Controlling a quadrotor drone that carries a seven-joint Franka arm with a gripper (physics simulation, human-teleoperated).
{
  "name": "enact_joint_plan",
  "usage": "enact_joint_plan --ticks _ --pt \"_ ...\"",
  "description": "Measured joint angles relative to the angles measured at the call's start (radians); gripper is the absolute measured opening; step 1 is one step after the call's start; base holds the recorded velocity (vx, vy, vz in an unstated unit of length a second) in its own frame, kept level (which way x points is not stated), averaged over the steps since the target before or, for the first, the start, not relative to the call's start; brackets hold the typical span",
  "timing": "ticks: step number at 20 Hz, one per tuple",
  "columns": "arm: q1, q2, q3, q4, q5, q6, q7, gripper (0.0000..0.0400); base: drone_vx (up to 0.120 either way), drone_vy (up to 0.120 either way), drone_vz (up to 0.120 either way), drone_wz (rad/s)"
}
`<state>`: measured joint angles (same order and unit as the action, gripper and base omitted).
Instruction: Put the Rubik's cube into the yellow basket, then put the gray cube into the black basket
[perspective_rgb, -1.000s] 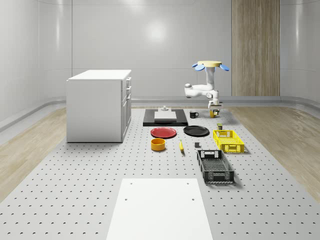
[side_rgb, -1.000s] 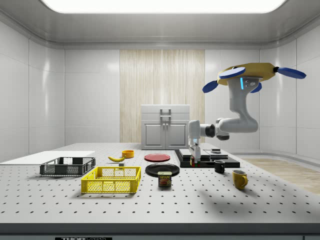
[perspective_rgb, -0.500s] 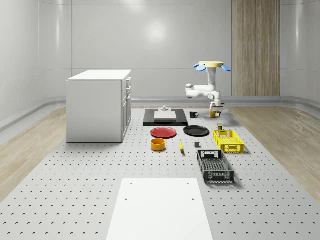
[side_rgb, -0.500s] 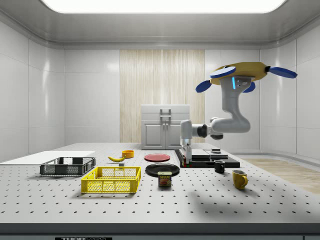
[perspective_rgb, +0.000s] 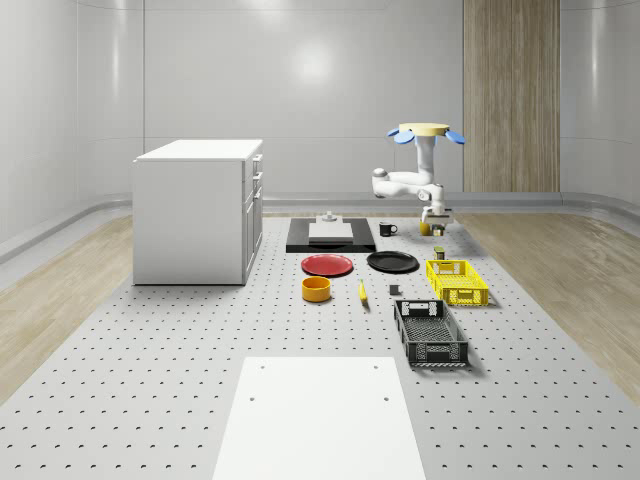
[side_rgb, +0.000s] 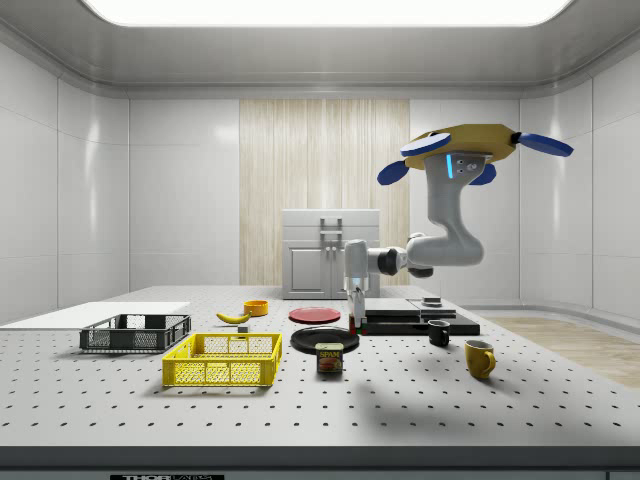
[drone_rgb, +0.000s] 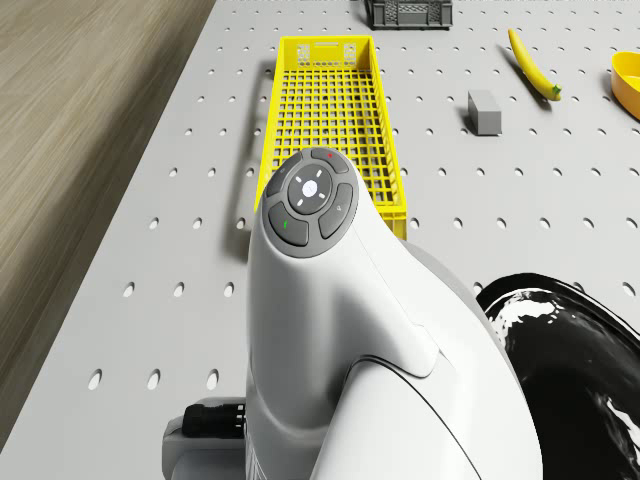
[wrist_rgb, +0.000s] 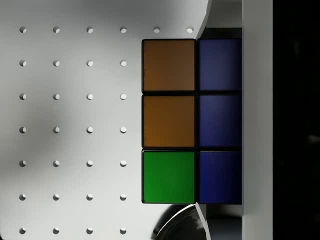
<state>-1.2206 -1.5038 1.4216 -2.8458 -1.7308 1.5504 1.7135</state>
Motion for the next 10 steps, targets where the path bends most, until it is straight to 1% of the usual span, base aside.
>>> enact_joint_plan --ticks 10 --pt "-0.003 -0.018 0.002 0.001 0.007 0.017 0.002 0.0325 0.12 0.0 0.0 0.0"
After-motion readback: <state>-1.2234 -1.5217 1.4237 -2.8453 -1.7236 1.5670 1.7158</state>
